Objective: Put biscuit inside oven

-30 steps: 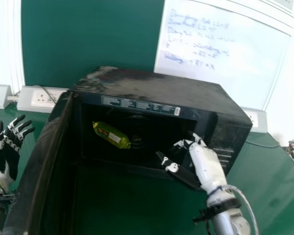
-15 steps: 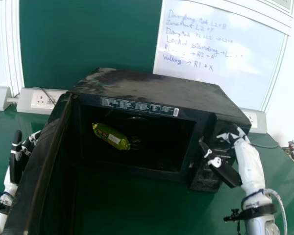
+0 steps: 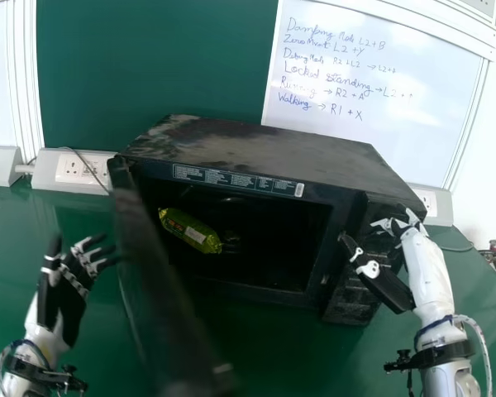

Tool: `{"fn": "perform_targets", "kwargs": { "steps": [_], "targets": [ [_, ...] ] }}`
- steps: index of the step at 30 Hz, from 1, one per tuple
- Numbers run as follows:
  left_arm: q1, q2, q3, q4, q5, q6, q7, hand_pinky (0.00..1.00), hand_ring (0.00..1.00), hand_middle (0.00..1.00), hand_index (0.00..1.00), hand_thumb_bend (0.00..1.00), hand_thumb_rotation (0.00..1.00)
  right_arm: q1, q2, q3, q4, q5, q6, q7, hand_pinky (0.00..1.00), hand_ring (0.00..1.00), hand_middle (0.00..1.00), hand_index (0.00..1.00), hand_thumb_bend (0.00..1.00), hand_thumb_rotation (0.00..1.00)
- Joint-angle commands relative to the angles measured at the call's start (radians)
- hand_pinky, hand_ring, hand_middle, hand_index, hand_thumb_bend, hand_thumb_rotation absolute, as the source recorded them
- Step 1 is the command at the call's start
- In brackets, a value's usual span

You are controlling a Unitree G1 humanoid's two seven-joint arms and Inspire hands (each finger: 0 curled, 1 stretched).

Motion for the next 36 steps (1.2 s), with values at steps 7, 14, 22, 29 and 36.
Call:
{"fn": "perform_targets", "kwargs": {
  "steps": [7,14,22,29,36],
  "targets": [
    [0.008,-0.007,-0.047,-0.010,-0.007,0.018,-0.034,0.74,0.73,0.76,0.83,0.52,0.48,-0.020,-0.006,-0.007,-0.014,-0.011,0.017,0.007,0.46,0.49,0.53,0.60,0.89,0.60],
    [-0.014,-0.009,-0.066,0.055,0.039,-0.029,-0.073,0.73,0.72,0.75,0.81,0.58,0.50,-0.019,-0.008,-0.009,-0.019,-0.014,0.023,0.007,0.47,0.50,0.54,0.60,0.89,0.59],
    [-0.059,-0.019,-0.089,0.112,0.051,-0.038,-0.089,0.72,0.72,0.73,0.79,0.65,0.49,-0.017,-0.009,-0.010,-0.027,-0.020,0.024,0.009,0.48,0.52,0.56,0.60,0.88,0.59],
    [-0.081,-0.017,-0.108,0.114,0.073,-0.026,-0.085,0.72,0.73,0.74,0.79,0.65,0.51,-0.018,-0.012,-0.010,-0.030,-0.034,0.030,0.010,0.49,0.54,0.56,0.60,0.88,0.59],
    [-0.111,-0.025,-0.123,0.125,0.083,-0.028,-0.085,0.72,0.73,0.74,0.79,0.65,0.51,-0.022,-0.015,-0.016,-0.012,-0.031,0.001,-0.009,0.49,0.51,0.53,0.59,0.88,0.56]
  ]
}}
